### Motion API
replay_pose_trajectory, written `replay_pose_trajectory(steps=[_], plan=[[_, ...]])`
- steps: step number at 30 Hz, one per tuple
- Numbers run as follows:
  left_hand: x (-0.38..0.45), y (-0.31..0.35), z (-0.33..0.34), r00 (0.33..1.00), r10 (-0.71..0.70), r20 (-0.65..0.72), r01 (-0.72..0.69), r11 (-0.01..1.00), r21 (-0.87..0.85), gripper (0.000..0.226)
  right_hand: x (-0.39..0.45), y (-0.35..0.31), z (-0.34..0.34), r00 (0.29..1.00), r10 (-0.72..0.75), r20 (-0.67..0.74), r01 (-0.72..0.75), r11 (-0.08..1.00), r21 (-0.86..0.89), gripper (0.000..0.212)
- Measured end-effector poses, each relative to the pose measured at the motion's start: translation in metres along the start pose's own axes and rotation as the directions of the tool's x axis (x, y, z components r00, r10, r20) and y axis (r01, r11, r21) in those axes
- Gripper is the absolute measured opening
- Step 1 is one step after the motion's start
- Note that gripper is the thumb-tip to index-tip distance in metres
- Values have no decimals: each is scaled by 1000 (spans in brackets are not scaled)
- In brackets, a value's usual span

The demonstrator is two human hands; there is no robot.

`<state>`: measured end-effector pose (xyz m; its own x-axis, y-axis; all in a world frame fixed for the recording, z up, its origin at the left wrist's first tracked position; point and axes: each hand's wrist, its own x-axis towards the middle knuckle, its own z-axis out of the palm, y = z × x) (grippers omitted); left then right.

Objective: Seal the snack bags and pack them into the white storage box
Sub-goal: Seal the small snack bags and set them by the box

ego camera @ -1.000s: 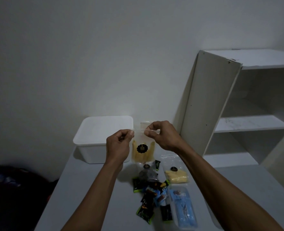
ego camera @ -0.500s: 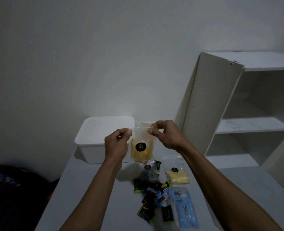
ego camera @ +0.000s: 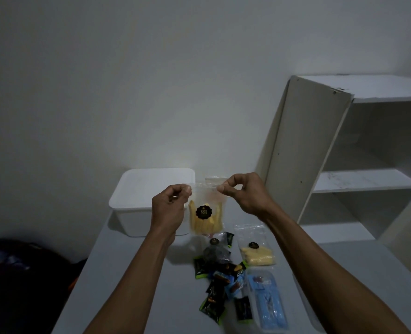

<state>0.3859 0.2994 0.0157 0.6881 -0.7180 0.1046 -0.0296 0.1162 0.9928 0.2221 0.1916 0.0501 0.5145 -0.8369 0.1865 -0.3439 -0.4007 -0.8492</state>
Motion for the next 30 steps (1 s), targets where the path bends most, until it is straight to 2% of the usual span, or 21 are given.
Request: replay_pose_trajectory(steps=[3, 7, 13, 15, 19, 23, 26, 30], plan=[[1, 2, 2, 999, 17, 46, -17, 1000, 8, 4, -3, -1, -3, 999, -19, 28, 18, 999, 29, 19], [3, 3, 4, 995, 33, 98, -38, 998, 51, 6, -7, -9, -5, 989, 6, 145, -22, 994, 111, 26], [-1, 1, 10, 982, 57, 181, -79, 990, 117, 7, 3, -13, -1, 974, -15, 224, 24, 999, -34, 17], [-1, 0, 12, 986, 60, 154, -82, 987, 136, 3, 3, -11, 0, 971, 4, 241, 3, 1000, -27, 19], [-4, -2, 22, 999, 4, -51, 7, 979, 202, 30, -4, -8, 10, 987, 80, 141, -92, 993, 79, 21], [-9, 3, 32, 993, -109, -46, 116, 976, 187, 24, -10, -5, 21, 981, 141, 131, -161, 973, 162, 21], [-8, 5, 34, 990, -123, -70, 134, 974, 183, 17, -12, -5, 24, 975, 174, 134, -199, 960, 198, 27], [-9, 9, 37, 988, -152, -29, 155, 970, 187, 25, -12, -6, 25, 966, 238, 99, -257, 922, 288, 25]])
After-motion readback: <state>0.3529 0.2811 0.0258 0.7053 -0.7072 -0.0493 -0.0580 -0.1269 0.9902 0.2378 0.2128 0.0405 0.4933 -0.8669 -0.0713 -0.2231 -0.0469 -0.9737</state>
